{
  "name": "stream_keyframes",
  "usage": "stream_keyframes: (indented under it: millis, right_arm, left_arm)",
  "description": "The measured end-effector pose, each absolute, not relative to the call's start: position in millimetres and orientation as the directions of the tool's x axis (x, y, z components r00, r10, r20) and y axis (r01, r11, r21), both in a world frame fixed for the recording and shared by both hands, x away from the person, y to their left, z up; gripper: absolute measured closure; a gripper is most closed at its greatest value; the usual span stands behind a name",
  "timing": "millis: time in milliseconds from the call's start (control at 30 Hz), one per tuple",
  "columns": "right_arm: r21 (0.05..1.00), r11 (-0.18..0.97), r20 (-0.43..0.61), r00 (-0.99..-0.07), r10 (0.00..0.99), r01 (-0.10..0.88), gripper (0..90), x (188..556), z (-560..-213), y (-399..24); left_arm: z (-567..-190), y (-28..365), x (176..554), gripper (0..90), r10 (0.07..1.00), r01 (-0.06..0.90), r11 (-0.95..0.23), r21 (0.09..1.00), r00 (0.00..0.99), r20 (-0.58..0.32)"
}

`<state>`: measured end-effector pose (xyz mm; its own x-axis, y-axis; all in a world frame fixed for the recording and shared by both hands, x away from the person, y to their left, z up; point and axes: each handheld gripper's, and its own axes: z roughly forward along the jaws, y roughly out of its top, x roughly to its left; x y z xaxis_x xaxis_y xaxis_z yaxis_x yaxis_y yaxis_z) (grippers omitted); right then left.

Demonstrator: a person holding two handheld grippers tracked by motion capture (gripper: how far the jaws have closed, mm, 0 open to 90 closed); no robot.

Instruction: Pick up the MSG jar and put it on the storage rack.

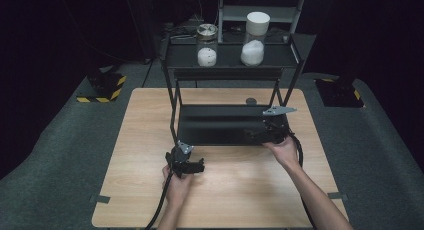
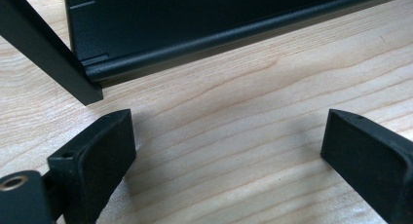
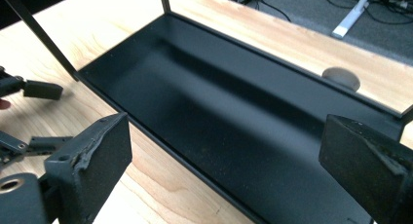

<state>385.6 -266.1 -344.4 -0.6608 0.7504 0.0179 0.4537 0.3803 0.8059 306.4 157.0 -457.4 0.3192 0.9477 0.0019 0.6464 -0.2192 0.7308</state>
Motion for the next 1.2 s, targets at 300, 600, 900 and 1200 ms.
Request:
stream_keyframes:
  millis: [300,600,900,1200]
  right_arm:
    - [0.783,0.394,0.015,-0.648,0.762,0.481,4.7,382.9,-365.4,-264.8]
    - [0.764,0.390,0.024,-0.628,0.778,0.513,5.0,379.5,-387.3,-268.0]
    - [0.750,0.384,0.023,-0.602,0.798,0.539,5.3,374.6,-406.1,-272.5]
    - [0.739,0.359,0.039,-0.568,0.822,0.570,5.3,366.8,-425.1,-277.9]
  left_arm:
    - [-457.5,157.2,306.4,5.7,0.947,0.646,-0.220,0.731,0.320,0.002]
    - [-457.3,157.0,306.4,5.7,0.948,0.646,-0.220,0.731,0.320,0.002]
    - [-457.5,156.8,306.2,5.8,0.948,0.646,-0.218,0.731,0.318,0.002]
    - [-457.3,156.6,306.2,5.8,0.948,0.647,-0.219,0.731,0.318,0.003]
